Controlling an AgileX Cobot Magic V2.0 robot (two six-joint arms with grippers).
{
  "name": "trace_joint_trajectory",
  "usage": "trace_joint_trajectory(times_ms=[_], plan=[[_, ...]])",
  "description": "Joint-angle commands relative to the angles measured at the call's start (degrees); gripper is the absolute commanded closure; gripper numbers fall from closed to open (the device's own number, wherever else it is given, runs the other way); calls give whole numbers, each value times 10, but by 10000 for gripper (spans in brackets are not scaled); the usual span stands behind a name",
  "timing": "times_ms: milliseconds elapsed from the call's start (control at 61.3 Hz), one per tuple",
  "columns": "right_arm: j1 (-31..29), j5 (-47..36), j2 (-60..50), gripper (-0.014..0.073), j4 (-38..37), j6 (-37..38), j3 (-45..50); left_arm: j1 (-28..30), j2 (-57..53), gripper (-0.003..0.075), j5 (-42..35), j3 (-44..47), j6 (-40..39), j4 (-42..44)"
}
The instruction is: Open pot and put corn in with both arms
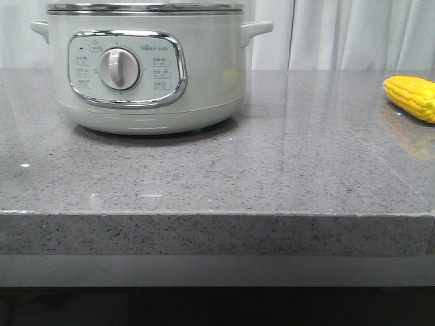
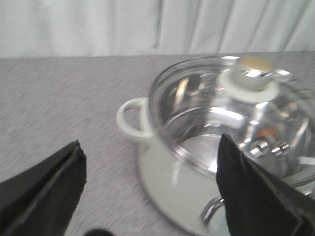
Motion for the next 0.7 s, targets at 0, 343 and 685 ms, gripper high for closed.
trace_joint_trajectory(times_ms=[0,343,685], plan=[[-1,-45,0,32,1,-1,-19,-37,30,177,-69,-47,0,-7],[-1,-53,0,32,1,-1,-19,-121,183,177,-100,-176,-1,-9],[-1,-54,0,32,1,-1,-19,-127,317,177,-102,-301,-5,-32]])
